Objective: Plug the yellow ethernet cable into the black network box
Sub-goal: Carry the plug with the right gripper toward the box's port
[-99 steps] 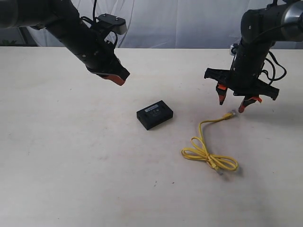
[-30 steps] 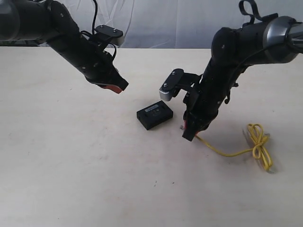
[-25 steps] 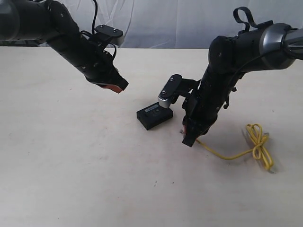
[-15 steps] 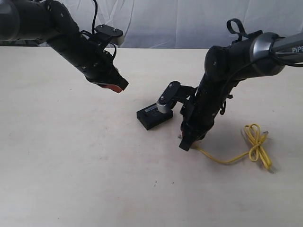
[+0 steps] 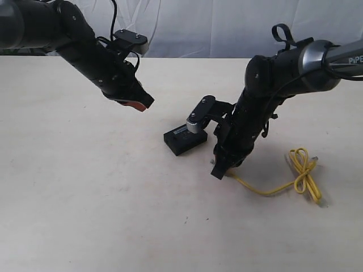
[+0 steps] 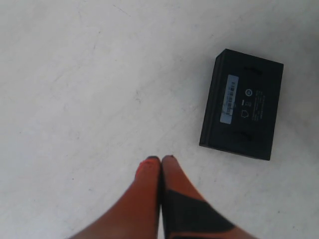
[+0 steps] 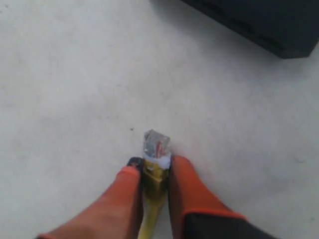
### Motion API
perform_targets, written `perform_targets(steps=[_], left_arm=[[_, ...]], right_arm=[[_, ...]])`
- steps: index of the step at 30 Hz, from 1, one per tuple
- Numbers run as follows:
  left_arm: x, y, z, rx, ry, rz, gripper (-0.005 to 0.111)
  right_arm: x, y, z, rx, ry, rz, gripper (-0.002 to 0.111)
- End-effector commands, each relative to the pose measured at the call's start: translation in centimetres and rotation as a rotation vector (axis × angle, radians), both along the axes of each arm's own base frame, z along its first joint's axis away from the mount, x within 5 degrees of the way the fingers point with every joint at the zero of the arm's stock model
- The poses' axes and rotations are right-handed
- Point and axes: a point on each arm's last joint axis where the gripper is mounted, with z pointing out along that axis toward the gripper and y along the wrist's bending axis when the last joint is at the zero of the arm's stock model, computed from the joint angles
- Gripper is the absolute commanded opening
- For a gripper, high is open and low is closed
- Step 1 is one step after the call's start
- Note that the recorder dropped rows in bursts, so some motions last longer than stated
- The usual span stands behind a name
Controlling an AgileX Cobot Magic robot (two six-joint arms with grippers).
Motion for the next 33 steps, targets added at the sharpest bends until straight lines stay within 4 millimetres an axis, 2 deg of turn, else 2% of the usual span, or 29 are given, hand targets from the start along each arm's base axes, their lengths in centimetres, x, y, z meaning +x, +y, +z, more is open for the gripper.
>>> perform_targets(steps=[1,2,4,8,12,14,19,24,28,33], left_arm=[[-0.1,0.0,0.2,-0.007,-0.004,0.003,0.000],[-0.1,0.0,0.2,-0.007,-0.004,0.003,0.000],[-0.1,0.0,0.2,-0.007,-0.004,0.003,0.000],[-0.1,0.0,0.2,-0.006,-0.005,0.002,0.000],[-0.1,0.0,0.2,-0.004,-0.003,0.001,0.000],[-0.1,0.0,0.2,-0.004,-0.002,0.000,0.000],[-0.1,0.0,0.2,-0.004,-0.002,0.000,0.000],[-0.2,0.0,0.2,-0.008,0.002,0.001,0.000],[-0.2,0.0,0.2,-0.008,0.002,0.001,0.000],[-0.2,0.0,0.2,-0.006,0.002,0.000,0.000]], right_arm=[[-0.2,0.0,0.0,-0.007,0.010,0.013,0.038],[-0.2,0.0,0.2,-0.006,0.004,0.012,0.047],[-0.2,0.0,0.4,-0.002,0.001,0.003,0.055],[-0.3,-0.1,2.3,0.019,-0.039,-0.009,0.055],[-0.4,-0.7,4.5,0.012,-0.064,-0.110,0.055],[-0.5,-1.2,4.7,-0.009,-0.038,-0.142,0.053],[-1.1,-1.3,3.7,-0.031,0.018,-0.136,0.043],[-1.2,-0.9,2.1,-0.007,0.005,-0.163,0.043],[-1.6,0.0,1.5,-0.007,0.005,-0.077,0.043],[-1.4,-0.1,0.5,-0.041,-0.002,-0.047,0.043]])
